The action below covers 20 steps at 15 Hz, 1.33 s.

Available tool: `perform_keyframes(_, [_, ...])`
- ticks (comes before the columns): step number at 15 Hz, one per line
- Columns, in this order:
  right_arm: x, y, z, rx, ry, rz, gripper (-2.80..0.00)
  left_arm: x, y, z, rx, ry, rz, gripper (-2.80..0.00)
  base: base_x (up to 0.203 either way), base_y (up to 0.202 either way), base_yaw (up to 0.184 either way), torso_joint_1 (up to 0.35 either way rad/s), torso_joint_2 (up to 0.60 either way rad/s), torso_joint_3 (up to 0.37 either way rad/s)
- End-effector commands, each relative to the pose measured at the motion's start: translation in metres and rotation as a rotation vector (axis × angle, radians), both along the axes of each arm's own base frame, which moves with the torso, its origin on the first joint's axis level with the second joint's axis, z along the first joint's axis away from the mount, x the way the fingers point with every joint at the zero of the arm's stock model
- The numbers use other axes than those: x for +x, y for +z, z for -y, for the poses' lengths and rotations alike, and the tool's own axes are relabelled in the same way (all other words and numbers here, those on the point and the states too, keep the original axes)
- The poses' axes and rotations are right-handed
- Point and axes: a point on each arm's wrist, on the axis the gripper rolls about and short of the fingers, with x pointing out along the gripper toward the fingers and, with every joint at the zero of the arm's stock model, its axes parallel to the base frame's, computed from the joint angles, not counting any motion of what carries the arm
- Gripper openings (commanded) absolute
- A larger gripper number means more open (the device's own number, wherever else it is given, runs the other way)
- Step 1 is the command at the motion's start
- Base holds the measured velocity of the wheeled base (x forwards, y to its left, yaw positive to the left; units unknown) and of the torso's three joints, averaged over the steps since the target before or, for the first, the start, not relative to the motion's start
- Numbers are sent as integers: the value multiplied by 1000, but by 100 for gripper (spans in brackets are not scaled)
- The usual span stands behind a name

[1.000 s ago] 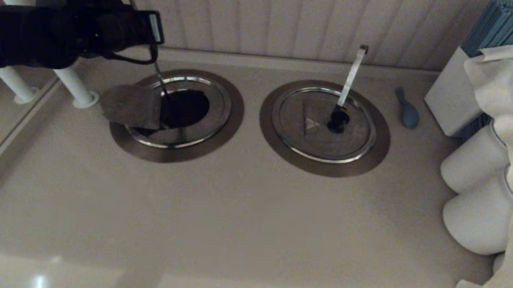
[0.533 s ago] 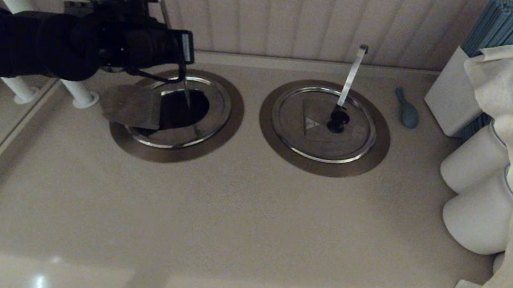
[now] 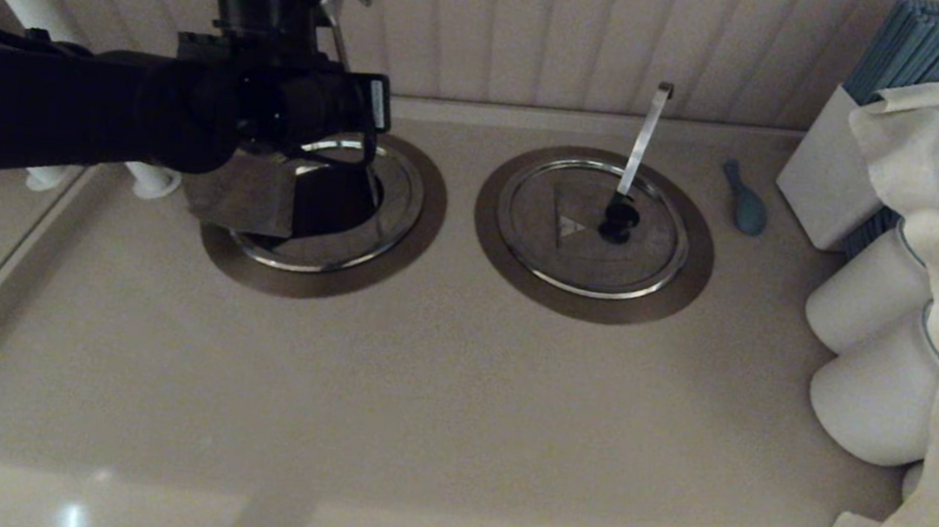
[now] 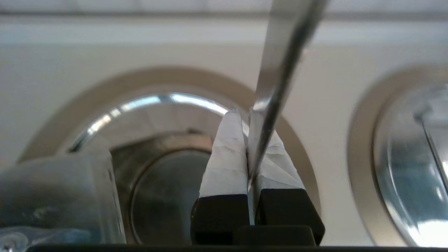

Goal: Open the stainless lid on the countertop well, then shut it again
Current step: Stir with a spoon

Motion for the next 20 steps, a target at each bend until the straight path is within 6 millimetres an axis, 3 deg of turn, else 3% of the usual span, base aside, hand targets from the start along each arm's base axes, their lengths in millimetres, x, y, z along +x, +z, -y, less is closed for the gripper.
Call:
perform_keyframes(1, [0, 0, 0, 0, 0, -1, -280, 18, -8, -4, -4, 46, 11, -280, 0, 0, 0, 0, 0, 0])
perform_keyframes(4, [0, 0, 0, 0, 0, -1, -280, 25, 2, -30, -20, 114, 65, -280, 0, 0, 0, 0, 0, 0])
perform_keyframes(10, [0, 0, 0, 0, 0, -1, -280, 9, 22, -58, 8, 164, 82, -280, 0, 0, 0, 0, 0, 0])
perform_keyframes(15, [0, 0, 0, 0, 0, -1, -280, -9, 15, -56, 63, 75, -7, -280, 0, 0, 0, 0, 0, 0])
perform_keyframes(20, [0, 0, 0, 0, 0, -1, -280, -19, -2, -17, 83, -37, -63, -280, 0, 0, 0, 0, 0, 0])
